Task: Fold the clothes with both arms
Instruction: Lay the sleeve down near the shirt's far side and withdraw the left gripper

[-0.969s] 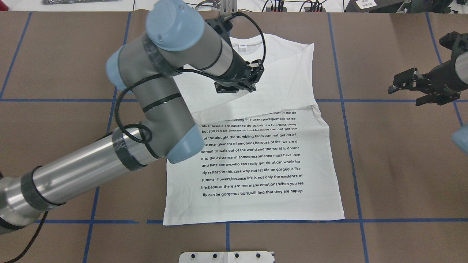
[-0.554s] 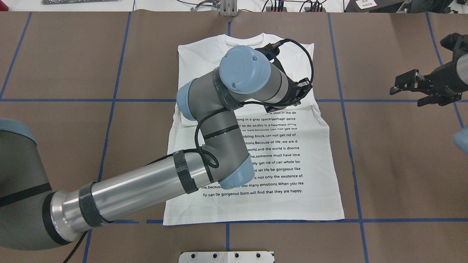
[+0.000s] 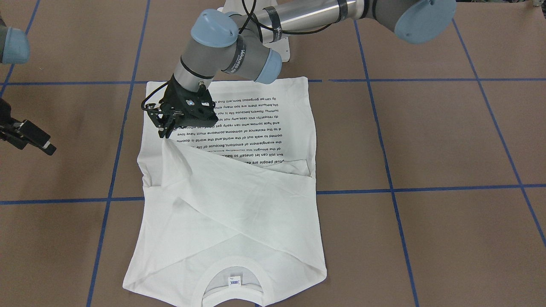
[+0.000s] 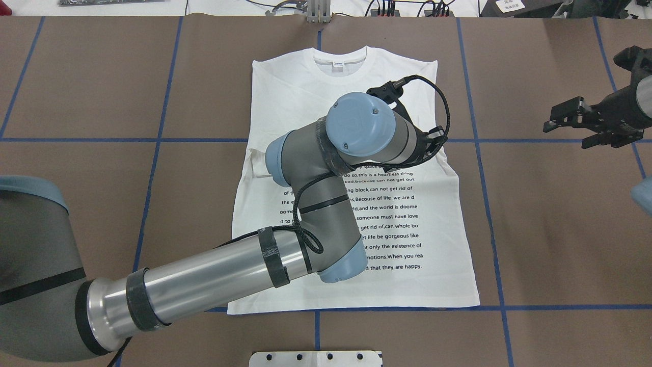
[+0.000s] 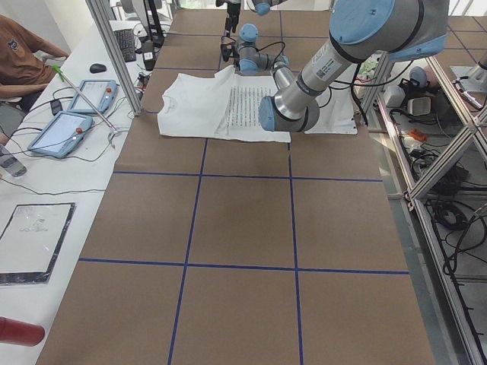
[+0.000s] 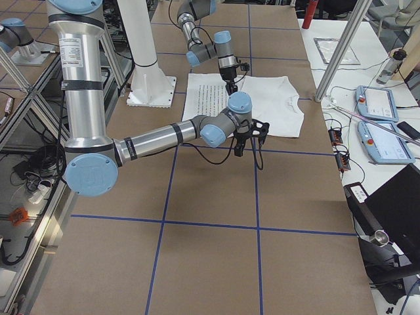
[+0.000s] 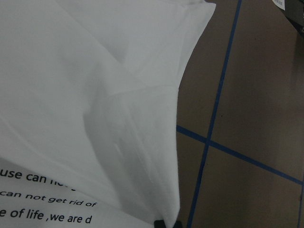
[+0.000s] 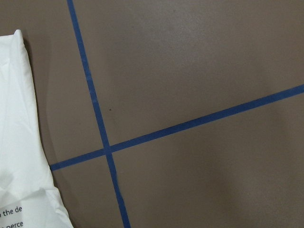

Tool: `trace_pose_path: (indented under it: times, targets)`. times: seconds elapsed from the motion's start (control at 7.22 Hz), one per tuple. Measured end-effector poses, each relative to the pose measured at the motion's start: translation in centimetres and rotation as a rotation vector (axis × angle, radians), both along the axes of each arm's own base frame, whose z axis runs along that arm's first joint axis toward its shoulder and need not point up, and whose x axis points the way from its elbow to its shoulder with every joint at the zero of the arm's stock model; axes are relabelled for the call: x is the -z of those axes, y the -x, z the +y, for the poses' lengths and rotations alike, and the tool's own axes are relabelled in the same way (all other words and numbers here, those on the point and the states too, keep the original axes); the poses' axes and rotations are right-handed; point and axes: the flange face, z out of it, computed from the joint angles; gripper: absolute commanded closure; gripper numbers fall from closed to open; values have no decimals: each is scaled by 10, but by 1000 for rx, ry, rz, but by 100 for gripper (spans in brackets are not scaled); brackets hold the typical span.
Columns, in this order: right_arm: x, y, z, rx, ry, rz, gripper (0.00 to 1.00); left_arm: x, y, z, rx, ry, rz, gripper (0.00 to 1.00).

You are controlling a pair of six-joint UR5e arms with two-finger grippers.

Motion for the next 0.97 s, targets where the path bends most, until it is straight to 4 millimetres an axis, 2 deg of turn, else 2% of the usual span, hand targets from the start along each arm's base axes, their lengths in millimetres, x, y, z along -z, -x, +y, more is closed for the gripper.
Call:
trace_pose_path:
  times: [0.28,0.42,0.55,0.69,0.83,0.97]
  targets:
    - [4,0,0,-3,-2,-5,0,8,3,2,8,-15,11,1]
    - [10,1,1,-8,-3,-12,0,9,11,6,9,-18,11,1]
    - [18,4,2,-12,-2,-23,0,2,28,12,7,-32,-7,1]
    - [27,12,6,-17,8,-37,0,-13,55,23,-3,-68,-49,1]
    - [40,32,15,-34,19,-46,0,-32,87,34,-16,-114,-113,1]
    - [56,62,31,-65,29,-45,1,-49,119,38,-26,-167,-173,1]
